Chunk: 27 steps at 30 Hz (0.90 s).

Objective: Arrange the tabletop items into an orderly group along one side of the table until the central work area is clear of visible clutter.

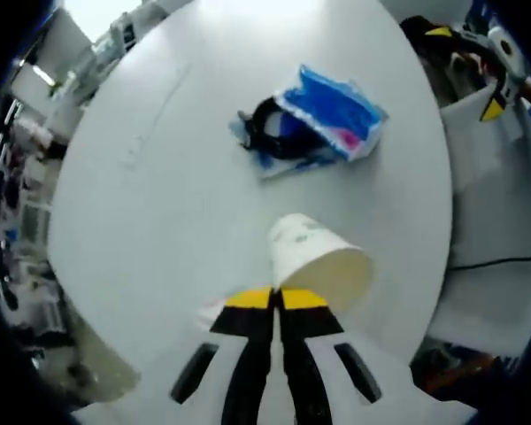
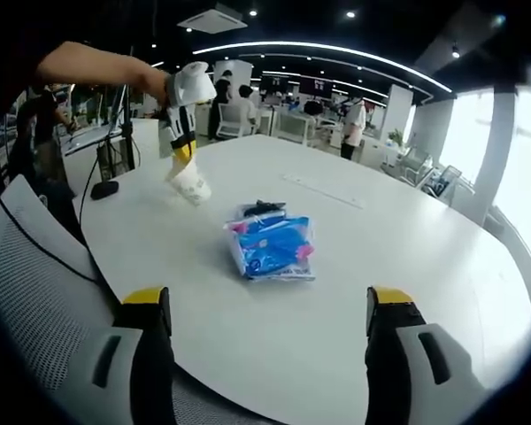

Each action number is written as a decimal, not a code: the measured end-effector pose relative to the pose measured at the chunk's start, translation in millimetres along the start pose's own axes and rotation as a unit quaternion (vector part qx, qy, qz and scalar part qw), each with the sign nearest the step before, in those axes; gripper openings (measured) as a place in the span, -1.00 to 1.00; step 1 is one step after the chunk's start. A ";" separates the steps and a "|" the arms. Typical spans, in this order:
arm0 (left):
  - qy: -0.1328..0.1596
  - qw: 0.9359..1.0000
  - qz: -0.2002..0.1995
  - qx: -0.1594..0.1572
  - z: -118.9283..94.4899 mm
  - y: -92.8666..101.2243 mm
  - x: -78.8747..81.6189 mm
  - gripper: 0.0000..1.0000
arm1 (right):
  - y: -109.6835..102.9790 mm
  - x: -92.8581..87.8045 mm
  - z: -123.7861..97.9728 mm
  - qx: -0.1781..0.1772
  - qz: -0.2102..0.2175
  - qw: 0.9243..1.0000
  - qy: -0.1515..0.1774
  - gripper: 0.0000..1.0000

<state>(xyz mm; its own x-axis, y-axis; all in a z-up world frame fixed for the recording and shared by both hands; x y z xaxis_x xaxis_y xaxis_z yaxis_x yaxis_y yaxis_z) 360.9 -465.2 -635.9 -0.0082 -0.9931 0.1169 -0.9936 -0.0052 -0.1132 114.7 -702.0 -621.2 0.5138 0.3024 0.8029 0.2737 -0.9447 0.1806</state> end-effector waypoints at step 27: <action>-0.104 0.991 0.083 -0.011 22.8 -24.4 12.0 -1.00 | 2.2 -4.0 0.0 -0.005 -0.004 1.000 -0.011 0.76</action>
<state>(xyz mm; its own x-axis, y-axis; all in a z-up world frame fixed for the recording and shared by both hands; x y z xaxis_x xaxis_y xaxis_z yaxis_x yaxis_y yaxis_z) 387.7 -479.6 -654.1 -0.1501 -0.9828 -0.1072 -0.9827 0.1603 -0.0931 113.3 -705.3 -624.0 0.5298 0.3126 0.7884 0.2699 -0.9434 0.1927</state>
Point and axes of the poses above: the point that each gripper's makers call its tool centre point, and the gripper's own axes: z roughly forward along the fingers, y roughly to its right, x roughly out of its top, the point moved 3 cm from there along -z, roughly backward along the fingers, and after that the axes turned 4 degrees about -y, right-handed, at the moved point
